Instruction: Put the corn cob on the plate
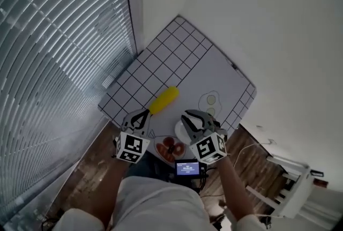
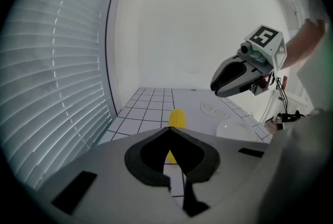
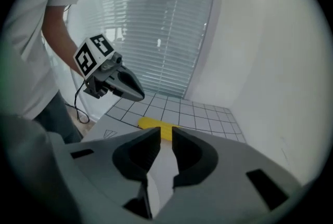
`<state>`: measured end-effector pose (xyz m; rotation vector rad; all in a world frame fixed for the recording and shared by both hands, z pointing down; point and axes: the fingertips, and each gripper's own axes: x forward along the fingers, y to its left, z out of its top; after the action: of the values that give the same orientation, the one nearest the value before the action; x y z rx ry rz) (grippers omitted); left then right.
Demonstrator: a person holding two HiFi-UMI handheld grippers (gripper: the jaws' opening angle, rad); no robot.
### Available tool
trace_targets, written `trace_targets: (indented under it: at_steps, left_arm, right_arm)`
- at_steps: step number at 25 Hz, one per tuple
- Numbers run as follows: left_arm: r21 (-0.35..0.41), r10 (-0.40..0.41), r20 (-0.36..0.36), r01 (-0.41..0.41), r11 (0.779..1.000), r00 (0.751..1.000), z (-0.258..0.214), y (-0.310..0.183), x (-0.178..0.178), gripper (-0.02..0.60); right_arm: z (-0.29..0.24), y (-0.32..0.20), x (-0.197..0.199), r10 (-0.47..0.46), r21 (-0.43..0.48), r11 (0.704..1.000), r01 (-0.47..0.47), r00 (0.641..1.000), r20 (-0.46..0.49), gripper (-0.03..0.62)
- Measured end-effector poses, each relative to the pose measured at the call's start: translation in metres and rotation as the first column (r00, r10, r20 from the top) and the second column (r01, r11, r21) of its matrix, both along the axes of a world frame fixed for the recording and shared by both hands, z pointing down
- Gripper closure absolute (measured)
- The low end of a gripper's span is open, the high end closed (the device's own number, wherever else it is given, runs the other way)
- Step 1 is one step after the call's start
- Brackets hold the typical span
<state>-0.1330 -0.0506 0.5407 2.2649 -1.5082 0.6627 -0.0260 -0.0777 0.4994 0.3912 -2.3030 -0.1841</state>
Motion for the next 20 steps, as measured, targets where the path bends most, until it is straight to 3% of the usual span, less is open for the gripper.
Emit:
trace_targets:
  at_steps: [4, 9, 17, 20]
  left_arm:
    - [-0.044, 0.003, 0.017, -0.002, 0.999, 1.0, 0.014, 0.0, -0.001, 0.575]
    - [-0.075, 0.053, 0.055, -0.049, 0.996, 0.997, 0.027, -0.005, -0.003, 0.575]
    - [-0.151, 0.221, 0.186, -0.195, 0.969, 0.957, 0.046, -0.008, 0.002, 0.575]
    - [-0.187, 0.246, 0.205, -0.208, 0.96, 0.948, 0.053, -0.013, 0.001, 0.575]
  right_arm:
    - [0.018, -0.005, -0.024, -0.16, 0.009, 0.987, 0.162, 0.981, -0.108, 0.506]
    - [0.045, -0.005, -0.039, -0.305, -0.037, 0.952, 0.305, 0.925, -0.226, 0.417]
    - [0.083, -0.007, -0.053, -0.491, -0.095, 0.864, 0.494, 0.789, -0.368, 0.33]
    - [0.097, -0.014, -0.057, -0.542, -0.096, 0.82, 0.564, 0.713, -0.444, 0.306]
